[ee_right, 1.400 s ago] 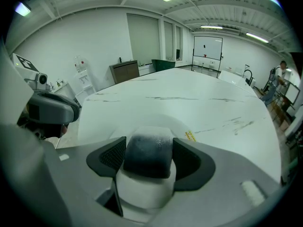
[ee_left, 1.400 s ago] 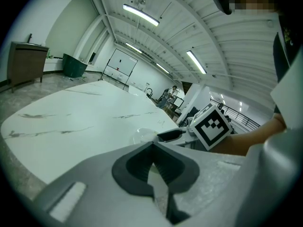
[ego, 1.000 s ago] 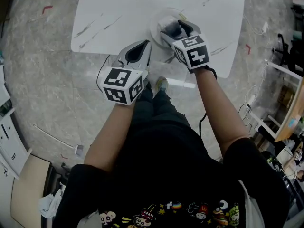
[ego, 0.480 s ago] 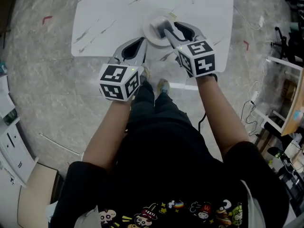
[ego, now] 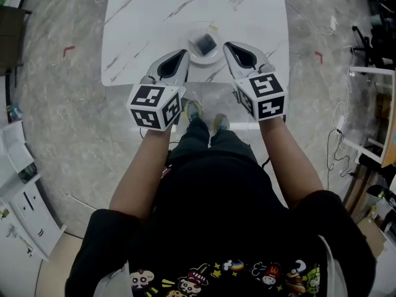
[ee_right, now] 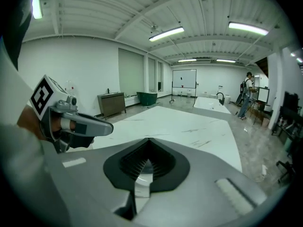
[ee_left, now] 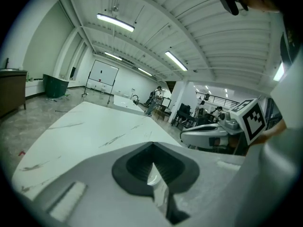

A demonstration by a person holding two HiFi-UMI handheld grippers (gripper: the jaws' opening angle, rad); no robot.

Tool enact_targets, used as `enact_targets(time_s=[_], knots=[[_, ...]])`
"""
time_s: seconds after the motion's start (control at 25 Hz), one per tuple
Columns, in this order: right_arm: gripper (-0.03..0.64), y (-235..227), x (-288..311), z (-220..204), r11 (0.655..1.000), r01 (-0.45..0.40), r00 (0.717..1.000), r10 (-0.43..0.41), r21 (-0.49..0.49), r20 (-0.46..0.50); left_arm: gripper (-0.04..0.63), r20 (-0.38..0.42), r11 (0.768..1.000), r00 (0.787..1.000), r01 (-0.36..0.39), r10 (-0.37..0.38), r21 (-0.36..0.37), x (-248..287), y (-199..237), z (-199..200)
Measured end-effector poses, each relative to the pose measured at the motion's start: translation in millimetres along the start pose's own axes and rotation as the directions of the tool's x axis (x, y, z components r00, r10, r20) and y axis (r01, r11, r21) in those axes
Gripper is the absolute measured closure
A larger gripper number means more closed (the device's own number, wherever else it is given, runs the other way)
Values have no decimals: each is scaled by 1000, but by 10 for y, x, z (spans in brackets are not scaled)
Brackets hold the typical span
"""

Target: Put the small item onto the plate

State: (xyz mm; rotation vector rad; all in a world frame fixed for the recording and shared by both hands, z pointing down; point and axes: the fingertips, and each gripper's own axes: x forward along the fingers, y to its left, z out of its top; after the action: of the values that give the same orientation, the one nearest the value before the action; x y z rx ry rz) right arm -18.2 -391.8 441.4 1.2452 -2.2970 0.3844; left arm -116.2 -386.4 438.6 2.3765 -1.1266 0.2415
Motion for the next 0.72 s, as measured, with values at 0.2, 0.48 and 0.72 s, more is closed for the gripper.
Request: enact_targets(time_s=[0.2, 0.48, 0.72], knots=[[595, 34, -484, 273, 998, 42, 992, -46, 37, 119, 595, 42, 998, 999, -1, -2, 62, -199, -118, 208], [595, -59, -797, 303, 990, 126, 971, -138, 71, 198, 595, 149, 991, 988, -50, 32, 122, -449, -147, 330], [595, -116, -876, 522, 987, 144, 955, -159, 77, 250, 595, 214, 986, 976, -71, 37, 153, -443, -186, 559]])
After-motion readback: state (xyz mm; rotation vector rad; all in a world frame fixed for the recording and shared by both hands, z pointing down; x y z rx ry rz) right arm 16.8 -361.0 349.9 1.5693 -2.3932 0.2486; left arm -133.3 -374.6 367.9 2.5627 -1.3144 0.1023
